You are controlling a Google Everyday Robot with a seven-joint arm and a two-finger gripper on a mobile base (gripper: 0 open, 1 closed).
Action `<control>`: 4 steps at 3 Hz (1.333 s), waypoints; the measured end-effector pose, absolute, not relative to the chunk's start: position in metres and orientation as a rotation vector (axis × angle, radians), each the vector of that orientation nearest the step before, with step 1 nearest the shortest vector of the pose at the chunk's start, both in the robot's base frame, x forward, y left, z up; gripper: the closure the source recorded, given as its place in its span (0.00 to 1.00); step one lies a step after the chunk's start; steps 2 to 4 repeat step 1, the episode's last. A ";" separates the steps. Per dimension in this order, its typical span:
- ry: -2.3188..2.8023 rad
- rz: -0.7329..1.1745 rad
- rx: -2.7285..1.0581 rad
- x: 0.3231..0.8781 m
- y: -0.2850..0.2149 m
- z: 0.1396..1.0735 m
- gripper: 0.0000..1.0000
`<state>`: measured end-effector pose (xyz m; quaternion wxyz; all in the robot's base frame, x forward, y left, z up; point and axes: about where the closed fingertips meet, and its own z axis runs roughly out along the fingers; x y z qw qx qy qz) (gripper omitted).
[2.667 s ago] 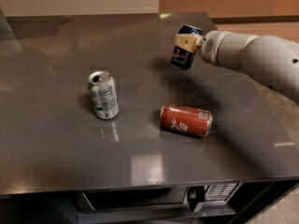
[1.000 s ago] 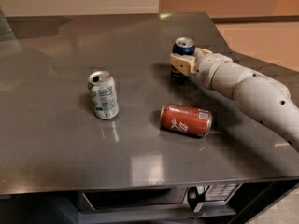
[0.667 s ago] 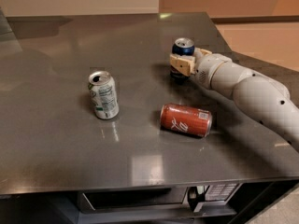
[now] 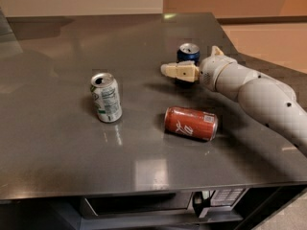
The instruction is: Place pepsi can upright
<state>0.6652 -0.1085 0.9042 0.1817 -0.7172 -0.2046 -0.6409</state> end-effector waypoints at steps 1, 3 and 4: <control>-0.578 -1.809 -2.025 0.665 -0.108 0.904 0.00; -0.578 -1.809 -2.025 0.665 -0.108 0.904 0.00; -0.578 -1.809 -2.025 0.665 -0.108 0.904 0.00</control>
Offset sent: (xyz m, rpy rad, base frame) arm 0.0000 0.0000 0.0000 0.0000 0.0000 0.0000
